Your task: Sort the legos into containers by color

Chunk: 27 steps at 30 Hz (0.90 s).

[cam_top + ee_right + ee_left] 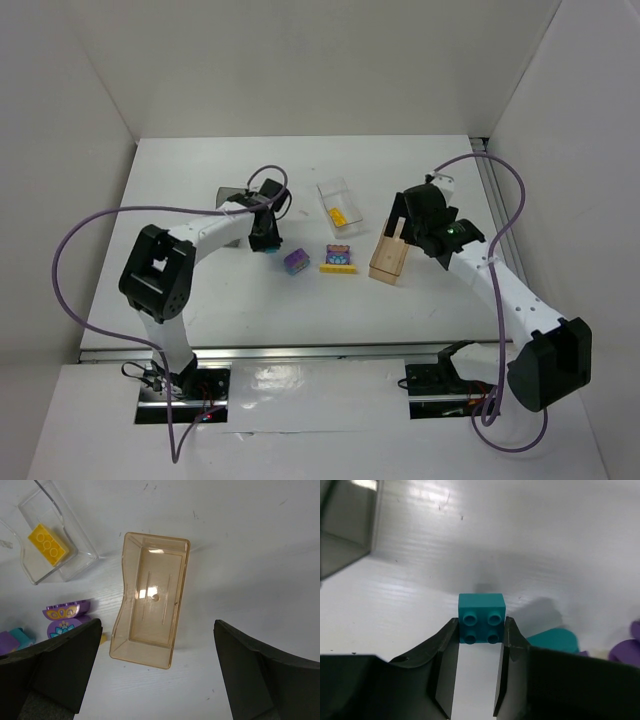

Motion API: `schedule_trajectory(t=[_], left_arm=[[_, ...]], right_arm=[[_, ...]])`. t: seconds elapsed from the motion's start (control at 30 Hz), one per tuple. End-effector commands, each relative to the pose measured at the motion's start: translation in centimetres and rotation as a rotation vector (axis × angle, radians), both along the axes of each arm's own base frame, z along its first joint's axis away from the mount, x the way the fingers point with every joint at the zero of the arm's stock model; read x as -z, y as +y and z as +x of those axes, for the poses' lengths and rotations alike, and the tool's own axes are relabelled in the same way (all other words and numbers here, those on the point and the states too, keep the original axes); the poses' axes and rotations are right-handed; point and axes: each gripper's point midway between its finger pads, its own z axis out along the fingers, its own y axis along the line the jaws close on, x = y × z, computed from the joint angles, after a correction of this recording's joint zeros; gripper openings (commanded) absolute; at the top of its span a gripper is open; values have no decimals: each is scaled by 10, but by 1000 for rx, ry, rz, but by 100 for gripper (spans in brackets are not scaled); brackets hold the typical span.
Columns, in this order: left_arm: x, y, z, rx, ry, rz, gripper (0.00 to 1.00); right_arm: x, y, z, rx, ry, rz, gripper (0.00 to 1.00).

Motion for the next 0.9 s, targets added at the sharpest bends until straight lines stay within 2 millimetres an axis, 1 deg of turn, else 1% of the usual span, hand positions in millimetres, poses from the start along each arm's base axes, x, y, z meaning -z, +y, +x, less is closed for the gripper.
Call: schedule_trajectory(t=[0.0, 0.03, 0.07, 0.1, 0.17, 0.2, 0.23, 0.27, 0.3, 0.37, 0.4, 0.43, 0.47, 0.5, 0.53, 0.57, 0.6, 0.63, 0.7, 0.73, 0.77, 0.83, 0.87], left_arm=[[-49, 16, 20, 6, -80, 76, 29], [-58, 26, 28, 15, -100, 85, 29], [-70, 26, 38, 24, -125, 70, 29], [-79, 30, 43, 35, -145, 66, 29], [-87, 45, 48, 43, -149, 98, 29], [-89, 57, 57, 6, -159, 116, 29], [-89, 65, 61, -2, -159, 132, 29], [-84, 80, 65, -26, -136, 146, 30], [-85, 85, 70, -28, -139, 151, 30], [-75, 94, 74, -39, -111, 154, 31], [-71, 101, 75, -55, -99, 149, 33], [-70, 102, 80, -61, -104, 140, 34], [-64, 105, 81, -66, -90, 135, 35], [-60, 105, 81, -65, -79, 137, 42], [-58, 108, 84, -73, -74, 131, 56], [-57, 112, 84, -82, -73, 131, 82], [-57, 112, 84, -82, -73, 131, 87], [-65, 109, 87, -69, -89, 115, 89], [-78, 107, 86, -55, -117, 103, 90], [-86, 96, 82, -30, -131, 98, 90], [-108, 91, 80, -19, -183, 85, 90], [-122, 70, 68, 35, -215, 41, 92], [-117, 52, 53, 100, -209, 32, 92]], right_arm=[[3, 2, 2, 4, -14, 10, 100], [3, 2, 2, 4, -14, 10, 100], [6, 1, 0, 4, -5, 7, 100], [7, 3, 0, -2, -3, 12, 100], [7, 5, 0, -9, 0, 19, 100], [8, 4, -2, -9, 10, 15, 100], [2, 4, -1, -9, -7, 21, 100], [2, 4, -1, -9, -7, 21, 100], [1, 3, -3, -9, -7, 21, 100], [1, 4, -3, -3, -8, 28, 100], [-3, 2, -3, 5, -20, 25, 100], [-3, 2, -3, 5, -20, 25, 100], [2, 1, -5, 5, -10, 21, 100], [3, 0, -7, 5, -1, 17, 100], [6, 0, -6, 5, 7, 14, 100], [6, 0, -6, 5, 7, 14, 100], [6, 0, -6, 5, 7, 14, 100], [2, 1, -5, 5, -1, 17, 100], [4, 0, -6, 5, 7, 14, 100], [4, 0, -6, 5, 7, 14, 100], [4, 0, -6, 5, 7, 14, 100], [3, 1, -6, 11, 6, 21, 100], [3, 3, -7, 4, 0, 32, 100]])
